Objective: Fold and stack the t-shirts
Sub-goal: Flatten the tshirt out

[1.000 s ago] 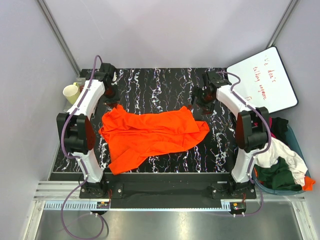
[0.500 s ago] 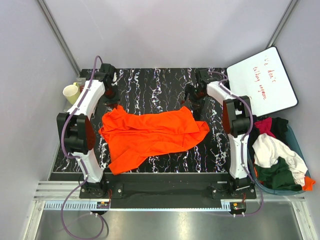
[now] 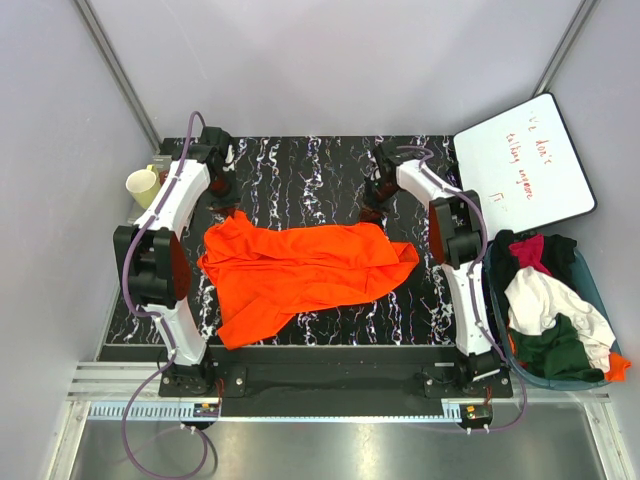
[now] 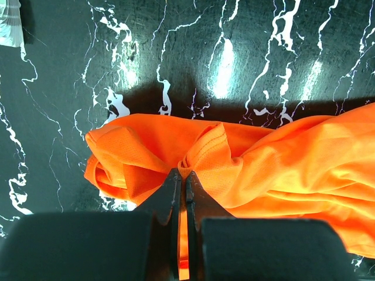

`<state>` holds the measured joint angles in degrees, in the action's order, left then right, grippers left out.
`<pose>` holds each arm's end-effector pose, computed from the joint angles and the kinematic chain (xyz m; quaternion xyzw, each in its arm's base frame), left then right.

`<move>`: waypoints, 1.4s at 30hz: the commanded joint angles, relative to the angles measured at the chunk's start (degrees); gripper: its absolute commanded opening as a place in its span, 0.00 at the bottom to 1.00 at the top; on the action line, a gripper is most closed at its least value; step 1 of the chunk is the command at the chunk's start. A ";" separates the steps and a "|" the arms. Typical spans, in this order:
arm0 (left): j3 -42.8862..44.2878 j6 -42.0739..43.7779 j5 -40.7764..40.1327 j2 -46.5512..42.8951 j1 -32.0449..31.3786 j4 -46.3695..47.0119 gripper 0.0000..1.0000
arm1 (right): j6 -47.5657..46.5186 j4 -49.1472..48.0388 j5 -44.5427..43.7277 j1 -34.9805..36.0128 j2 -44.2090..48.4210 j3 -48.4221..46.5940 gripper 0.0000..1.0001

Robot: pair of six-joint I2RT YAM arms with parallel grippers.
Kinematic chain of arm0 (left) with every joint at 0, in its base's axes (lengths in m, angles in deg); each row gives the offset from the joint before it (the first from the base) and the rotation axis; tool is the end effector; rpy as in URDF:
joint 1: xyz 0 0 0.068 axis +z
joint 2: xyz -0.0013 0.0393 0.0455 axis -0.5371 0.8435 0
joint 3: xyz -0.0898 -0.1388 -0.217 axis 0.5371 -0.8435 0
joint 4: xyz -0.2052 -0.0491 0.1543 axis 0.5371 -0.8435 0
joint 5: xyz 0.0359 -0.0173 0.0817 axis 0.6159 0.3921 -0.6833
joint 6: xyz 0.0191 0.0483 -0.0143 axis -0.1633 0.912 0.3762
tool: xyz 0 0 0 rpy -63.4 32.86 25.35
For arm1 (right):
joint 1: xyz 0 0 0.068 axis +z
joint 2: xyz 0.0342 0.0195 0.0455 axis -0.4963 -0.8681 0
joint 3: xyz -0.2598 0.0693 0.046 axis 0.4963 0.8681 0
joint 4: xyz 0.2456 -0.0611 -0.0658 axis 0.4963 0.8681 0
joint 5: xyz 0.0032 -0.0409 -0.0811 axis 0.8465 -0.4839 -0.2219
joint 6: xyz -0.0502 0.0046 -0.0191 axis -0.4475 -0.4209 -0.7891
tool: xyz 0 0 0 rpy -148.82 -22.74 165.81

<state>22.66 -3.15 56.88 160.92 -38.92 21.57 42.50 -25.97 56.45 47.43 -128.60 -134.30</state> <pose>0.3783 -0.0414 0.2826 -0.0753 0.9815 -0.0146 0.1757 0.4742 0.1642 0.1451 0.0303 0.9708 0.2217 0.0869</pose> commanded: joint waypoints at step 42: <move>4.67 -5.12 -4.92 -24.93 0.20 0.38 0.00 | -5.08 4.48 -20.90 1.05 52.83 7.36 0.00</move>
<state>23.31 -6.39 54.52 142.17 -38.92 20.63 40.18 -21.70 41.23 48.54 -83.75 -121.73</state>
